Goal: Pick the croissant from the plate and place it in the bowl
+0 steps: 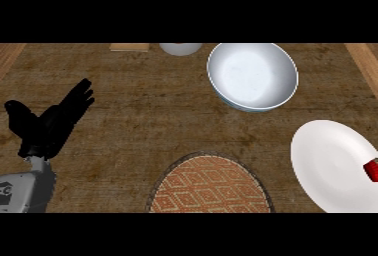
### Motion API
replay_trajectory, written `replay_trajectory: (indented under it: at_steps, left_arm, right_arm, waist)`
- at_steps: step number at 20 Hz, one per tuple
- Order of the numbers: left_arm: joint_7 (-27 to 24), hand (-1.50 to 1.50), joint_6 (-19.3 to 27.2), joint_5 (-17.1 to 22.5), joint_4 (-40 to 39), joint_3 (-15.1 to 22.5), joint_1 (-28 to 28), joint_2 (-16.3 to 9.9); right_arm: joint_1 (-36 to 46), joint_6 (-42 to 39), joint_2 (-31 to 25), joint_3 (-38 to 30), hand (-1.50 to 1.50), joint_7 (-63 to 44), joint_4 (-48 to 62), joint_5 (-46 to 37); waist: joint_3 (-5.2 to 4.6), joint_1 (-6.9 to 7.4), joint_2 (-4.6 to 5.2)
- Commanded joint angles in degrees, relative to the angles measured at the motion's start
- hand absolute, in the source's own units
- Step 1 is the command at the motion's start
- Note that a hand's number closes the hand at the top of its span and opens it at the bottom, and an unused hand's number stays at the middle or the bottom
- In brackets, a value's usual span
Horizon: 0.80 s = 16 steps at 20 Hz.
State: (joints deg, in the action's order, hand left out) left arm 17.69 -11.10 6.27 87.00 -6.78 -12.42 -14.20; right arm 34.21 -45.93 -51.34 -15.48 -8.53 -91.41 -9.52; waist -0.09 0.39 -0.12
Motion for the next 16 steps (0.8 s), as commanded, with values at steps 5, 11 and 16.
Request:
replay_trajectory:
  at_steps: [5,11,16]
  left_arm:
    - [-2.99,0.0,-0.82,-0.51,-5.08,-1.58,-2.44,-0.57]
    - [-1.68,0.0,0.4,-1.59,-4.17,0.52,-2.84,1.65]
    - [0.13,0.0,-2.2,0.79,-1.37,-1.18,-0.76,-0.48]
  right_arm:
    - [13.34,4.14,8.85,5.33,1.5,-14.6,0.32,2.07]
    - [23.01,11.56,18.05,14.11,1.5,-15.8,8.99,-7.0]
    - [23.7,17.04,22.09,16.3,1.5,-13.69,16.46,-14.0]
  waist:
    - [0.02,0.09,0.2]
    - [0.03,0.79,0.39]
    - [0.07,0.85,0.27]
